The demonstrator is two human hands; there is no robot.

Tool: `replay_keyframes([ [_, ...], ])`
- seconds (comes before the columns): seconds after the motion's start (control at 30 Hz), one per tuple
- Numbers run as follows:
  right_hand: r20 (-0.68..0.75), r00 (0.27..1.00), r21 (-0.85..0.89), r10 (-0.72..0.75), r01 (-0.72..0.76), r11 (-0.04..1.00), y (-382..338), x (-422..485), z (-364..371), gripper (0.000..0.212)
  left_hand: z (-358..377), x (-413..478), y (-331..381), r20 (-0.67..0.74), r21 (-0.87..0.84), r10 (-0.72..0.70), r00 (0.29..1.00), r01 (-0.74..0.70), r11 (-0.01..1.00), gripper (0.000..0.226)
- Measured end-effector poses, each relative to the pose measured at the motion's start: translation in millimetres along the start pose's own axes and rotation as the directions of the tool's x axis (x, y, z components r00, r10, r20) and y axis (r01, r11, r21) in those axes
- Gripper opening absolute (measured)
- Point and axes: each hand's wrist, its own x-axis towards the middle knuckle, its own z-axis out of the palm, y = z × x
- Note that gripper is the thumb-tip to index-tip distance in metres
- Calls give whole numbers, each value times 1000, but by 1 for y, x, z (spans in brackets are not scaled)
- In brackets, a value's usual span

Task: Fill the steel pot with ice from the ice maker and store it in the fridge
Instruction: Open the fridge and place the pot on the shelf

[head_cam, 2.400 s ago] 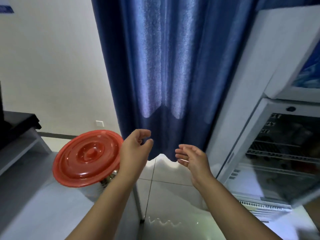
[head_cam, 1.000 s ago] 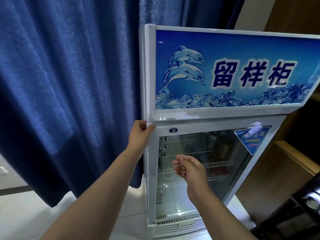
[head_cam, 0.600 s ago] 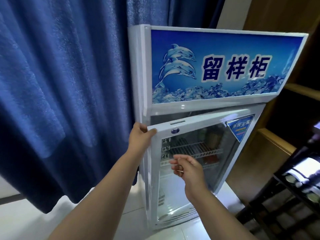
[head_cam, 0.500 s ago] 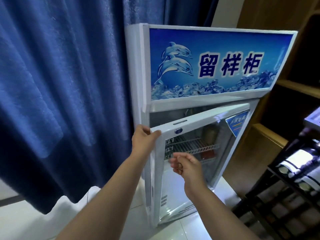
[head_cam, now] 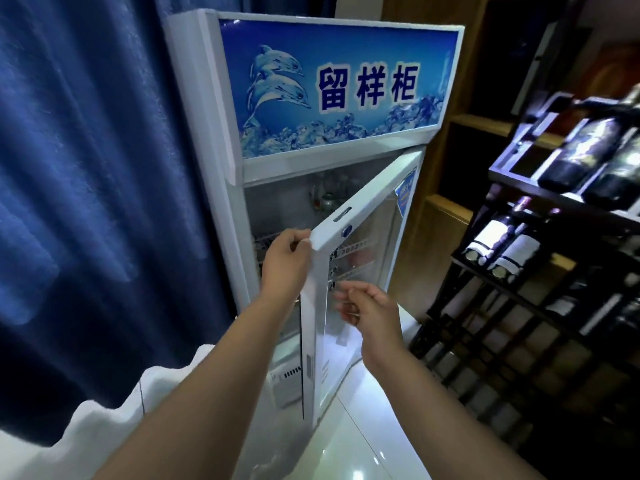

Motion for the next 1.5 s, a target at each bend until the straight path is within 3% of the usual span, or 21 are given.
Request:
replay_keyframes([
  [0.13, -108, 988, -41, -108, 104, 994, -10, -7, -31, 26, 27, -30, 4, 25, 189, 88, 996, -91, 978, 25],
  [0.3, -196, 952, -72, -236, 226, 971, -20, -4, -64, 27, 67, -65, 13, 167, 297, 191, 967, -234, 926, 26],
  [0.5, -379, 905, 27, -192, 218, 976, -32, -3, -121, 19, 121, -90, 26, 389, 361, 291, 874, -435, 825, 35],
  [0.67, -434, 880, 59, -195, 244, 968, -54, 2, -180, 18, 176, -108, 41, 483, 416, 366, 796, -576, 703, 47],
  [1.0, -469, 846, 12, -253, 293, 956, -85, 15, -276, 10, 273, -128, 66, 631, 375, 353, 691, -670, 641, 59],
  [1.5, -402, 872, -118, -278, 252, 960, -113, 37, -356, 25, 359, -141, 76, 622, 382, 322, 713, -636, 671, 65],
])
